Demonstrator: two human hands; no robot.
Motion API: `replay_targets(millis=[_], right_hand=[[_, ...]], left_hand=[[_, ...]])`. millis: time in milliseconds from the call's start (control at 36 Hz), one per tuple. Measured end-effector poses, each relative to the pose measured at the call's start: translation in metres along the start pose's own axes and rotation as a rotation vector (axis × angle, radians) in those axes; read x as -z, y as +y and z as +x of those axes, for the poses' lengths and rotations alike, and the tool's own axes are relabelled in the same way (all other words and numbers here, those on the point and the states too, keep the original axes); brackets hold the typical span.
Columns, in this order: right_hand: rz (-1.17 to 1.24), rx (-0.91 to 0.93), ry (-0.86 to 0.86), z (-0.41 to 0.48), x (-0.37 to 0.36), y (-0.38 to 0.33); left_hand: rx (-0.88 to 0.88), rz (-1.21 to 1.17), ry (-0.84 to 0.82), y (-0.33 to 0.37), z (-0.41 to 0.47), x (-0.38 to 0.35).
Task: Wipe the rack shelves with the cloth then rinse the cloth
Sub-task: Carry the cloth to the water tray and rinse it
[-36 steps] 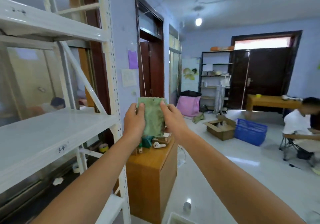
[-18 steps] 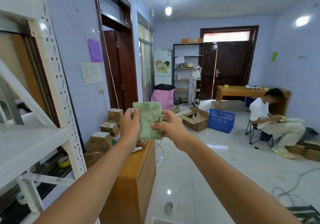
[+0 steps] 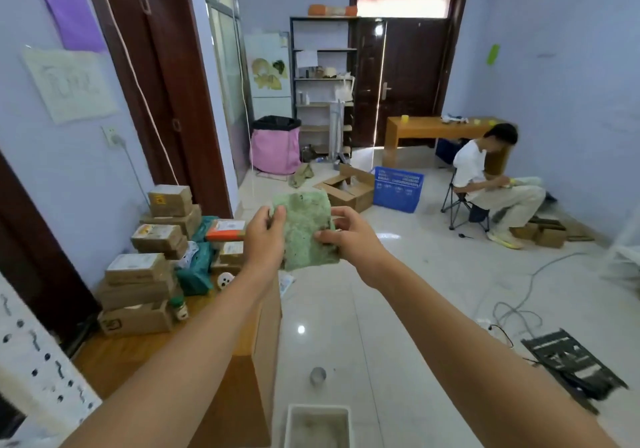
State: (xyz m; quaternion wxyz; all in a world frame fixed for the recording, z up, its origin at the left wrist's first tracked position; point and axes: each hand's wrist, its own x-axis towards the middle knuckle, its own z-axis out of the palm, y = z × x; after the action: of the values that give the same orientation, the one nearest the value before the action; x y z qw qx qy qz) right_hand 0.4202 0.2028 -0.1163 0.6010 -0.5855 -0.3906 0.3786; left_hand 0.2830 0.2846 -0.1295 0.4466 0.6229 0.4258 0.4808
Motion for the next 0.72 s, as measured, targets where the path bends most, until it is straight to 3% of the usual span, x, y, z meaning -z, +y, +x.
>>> replay_targets(millis=[361,722], right_hand=[[-0.006,-0.254,0.071,0.117,0.039,0.159],[0.179,-0.698,-0.123,0.203,0.074,0.398]], left_hand=[[0.298,-0.016,-0.157,-0.154,0.065,-0.074],[0.711,-0.062,0.004,-0.392,0.081,-0.150]])
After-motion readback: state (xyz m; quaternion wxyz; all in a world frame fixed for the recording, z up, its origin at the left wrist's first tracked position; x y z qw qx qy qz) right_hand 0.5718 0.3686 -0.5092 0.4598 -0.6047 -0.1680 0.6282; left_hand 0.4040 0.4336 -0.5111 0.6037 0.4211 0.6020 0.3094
